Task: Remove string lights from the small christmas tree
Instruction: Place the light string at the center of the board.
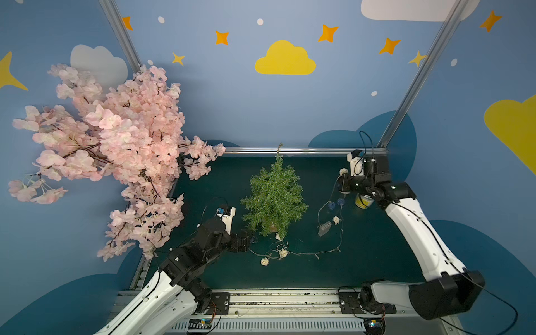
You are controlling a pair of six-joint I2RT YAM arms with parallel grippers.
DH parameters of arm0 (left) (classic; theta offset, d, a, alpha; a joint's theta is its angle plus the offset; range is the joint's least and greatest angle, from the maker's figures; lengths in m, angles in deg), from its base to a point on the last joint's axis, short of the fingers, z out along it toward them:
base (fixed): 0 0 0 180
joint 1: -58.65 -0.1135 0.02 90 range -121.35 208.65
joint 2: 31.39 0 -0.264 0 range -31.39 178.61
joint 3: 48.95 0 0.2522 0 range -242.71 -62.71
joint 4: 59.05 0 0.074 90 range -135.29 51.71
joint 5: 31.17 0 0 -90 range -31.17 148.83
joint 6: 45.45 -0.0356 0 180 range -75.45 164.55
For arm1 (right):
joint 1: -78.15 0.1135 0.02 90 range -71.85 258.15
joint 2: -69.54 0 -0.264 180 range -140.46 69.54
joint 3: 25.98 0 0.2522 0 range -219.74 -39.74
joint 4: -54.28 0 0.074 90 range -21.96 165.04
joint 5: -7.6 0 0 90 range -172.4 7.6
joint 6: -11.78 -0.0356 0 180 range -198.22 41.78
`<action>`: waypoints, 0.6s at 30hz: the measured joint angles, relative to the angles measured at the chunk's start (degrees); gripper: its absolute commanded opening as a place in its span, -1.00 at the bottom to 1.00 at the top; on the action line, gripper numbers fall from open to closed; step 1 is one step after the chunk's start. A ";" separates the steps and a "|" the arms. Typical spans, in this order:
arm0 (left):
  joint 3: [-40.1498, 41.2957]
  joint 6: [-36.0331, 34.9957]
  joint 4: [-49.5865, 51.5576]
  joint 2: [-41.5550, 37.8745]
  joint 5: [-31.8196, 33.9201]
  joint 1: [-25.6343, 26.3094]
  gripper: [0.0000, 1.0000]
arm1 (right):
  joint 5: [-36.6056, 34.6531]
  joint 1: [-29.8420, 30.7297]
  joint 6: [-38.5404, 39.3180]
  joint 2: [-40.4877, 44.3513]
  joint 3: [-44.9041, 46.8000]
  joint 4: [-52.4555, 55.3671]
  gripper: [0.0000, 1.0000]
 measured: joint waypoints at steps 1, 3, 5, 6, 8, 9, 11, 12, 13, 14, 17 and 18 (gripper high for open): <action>-0.37 0.09 0.52 0.00 0.59 -0.09 0.85 | 0.11 0.00 -0.33 -2.03 0.76 -0.50 -1.00; -1.03 0.50 1.16 0.13 1.77 -0.74 0.85 | 0.42 0.00 -0.81 -5.42 1.49 -1.57 -1.00; -1.66 0.92 1.66 0.72 2.21 -2.38 0.85 | 0.68 0.00 -1.20 -9.03 1.53 -2.82 -0.96; -1.97 0.98 1.75 1.27 2.14 -3.80 0.86 | 0.90 0.00 -1.40 -10.93 1.51 -3.39 -0.74; -2.43 1.11 1.64 2.91 1.70 -6.84 0.86 | 1.31 -0.02 -1.42 -14.43 1.29 -3.74 -0.10; -2.43 1.11 1.44 3.89 1.31 -8.83 0.86 | 1.53 -0.07 -1.81 -16.46 0.90 -3.37 0.11; -2.43 1.09 1.33 5.51 0.31 -12.35 0.86 | 1.36 -0.07 -1.55 -19.54 0.26 -3.02 0.44; -2.43 1.05 1.01 6.38 -0.24 -14.27 0.86 | 1.14 -0.07 -1.55 -20.39 0.24 -2.69 0.83; -2.43 0.87 0.52 7.19 -1.07 -16.44 0.86 | 0.63 -0.07 -1.70 -20.65 0.24 -2.03 0.85; -2.43 0.79 0.04 7.89 -1.95 -18.23 0.86 | 0.02 -0.07 -1.42 -20.63 0.24 -1.49 0.85; -2.43 0.20 -2.71 12.24 -4.63 -25.40 0.90 | -2.43 -0.17 -1.29 -18.58 0.24 -0.09 0.86; -2.43 0.02 -3.89 14.21 -4.81 -27.28 0.90 | -3.15 -0.33 -1.18 -17.27 0.39 0.24 0.86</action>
